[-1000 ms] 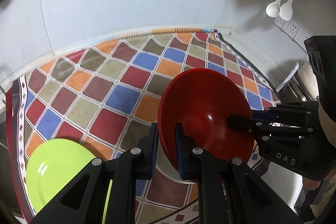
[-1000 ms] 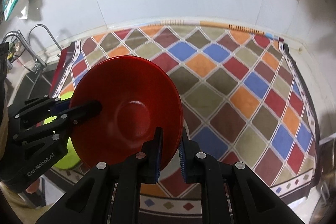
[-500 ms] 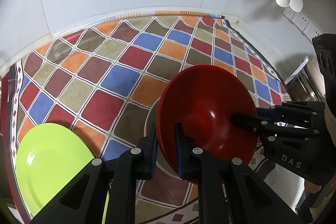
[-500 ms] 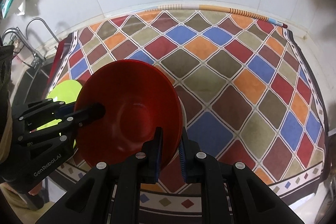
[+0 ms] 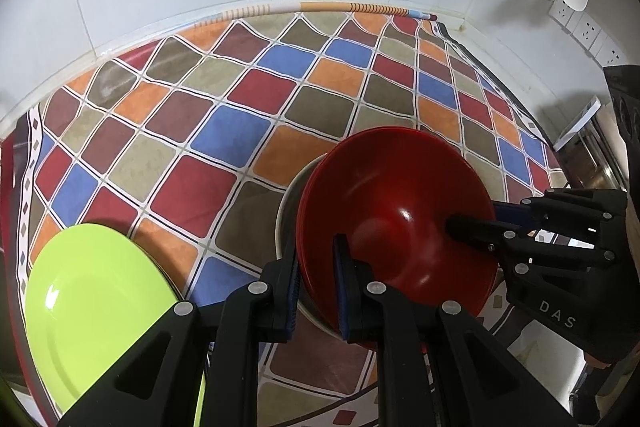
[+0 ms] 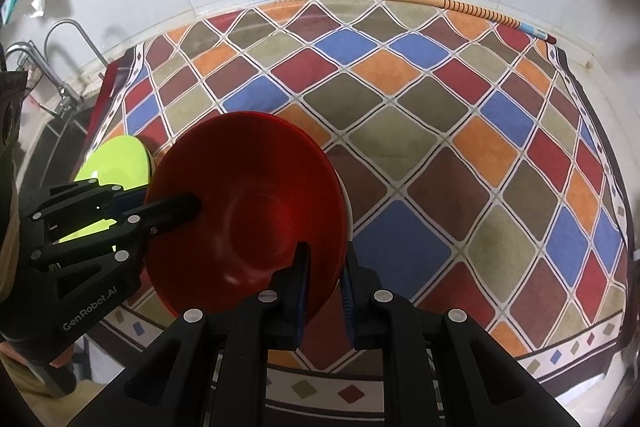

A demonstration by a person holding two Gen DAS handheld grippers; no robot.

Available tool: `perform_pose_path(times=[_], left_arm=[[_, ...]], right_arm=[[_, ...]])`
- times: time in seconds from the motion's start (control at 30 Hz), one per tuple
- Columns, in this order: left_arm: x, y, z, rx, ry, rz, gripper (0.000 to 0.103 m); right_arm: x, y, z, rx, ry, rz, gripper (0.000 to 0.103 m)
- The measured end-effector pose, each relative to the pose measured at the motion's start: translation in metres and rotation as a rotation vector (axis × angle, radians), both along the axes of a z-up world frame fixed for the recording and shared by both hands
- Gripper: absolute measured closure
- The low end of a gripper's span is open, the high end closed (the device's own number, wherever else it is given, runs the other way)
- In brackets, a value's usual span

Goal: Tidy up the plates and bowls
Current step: 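Carry the red bowl with both grippers and lower it into the white bowl, then grip the rims of the nested bowl stack with both grippers and lift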

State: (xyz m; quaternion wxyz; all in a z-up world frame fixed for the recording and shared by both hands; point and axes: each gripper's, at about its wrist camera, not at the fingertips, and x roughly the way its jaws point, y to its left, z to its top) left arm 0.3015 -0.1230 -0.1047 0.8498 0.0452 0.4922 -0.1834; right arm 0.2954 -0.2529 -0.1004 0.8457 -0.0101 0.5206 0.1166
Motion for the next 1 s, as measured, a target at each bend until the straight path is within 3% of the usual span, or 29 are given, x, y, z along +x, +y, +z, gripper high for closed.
perform_pose_path(times=[0.33,0.53,0.6,0.7,0.8,0.87,1.0], left_arm=[[-0.001,0.0,0.002,0.006,-0.015,-0.021,0.081],[-0.003,-0.002,0.006,-0.001,-0.017,-0.05,0.066],[-0.005,-0.002,0.011,0.022,-0.048,-0.043,0.055],[-0.007,0.0,0.019,0.041,-0.088,-0.04,0.054],[-0.007,0.004,0.023,0.031,-0.091,-0.04,0.053],[-0.007,0.005,0.024,0.029,-0.092,-0.04,0.053],[-0.007,0.008,0.027,0.02,-0.091,-0.037,0.053]], right_arm=[[-0.003,0.004,-0.002,-0.06,-0.03,0.007,0.086],[-0.003,0.004,-0.002,-0.059,-0.028,0.01,0.086],[-0.003,0.004,-0.002,-0.059,-0.027,0.01,0.086],[-0.005,0.004,-0.002,-0.05,-0.031,0.01,0.079],[-0.008,0.007,0.001,-0.059,-0.052,0.011,0.076],[-0.008,0.008,0.002,-0.06,-0.057,0.007,0.068],[-0.01,0.008,0.01,-0.054,-0.084,-0.007,0.064]])
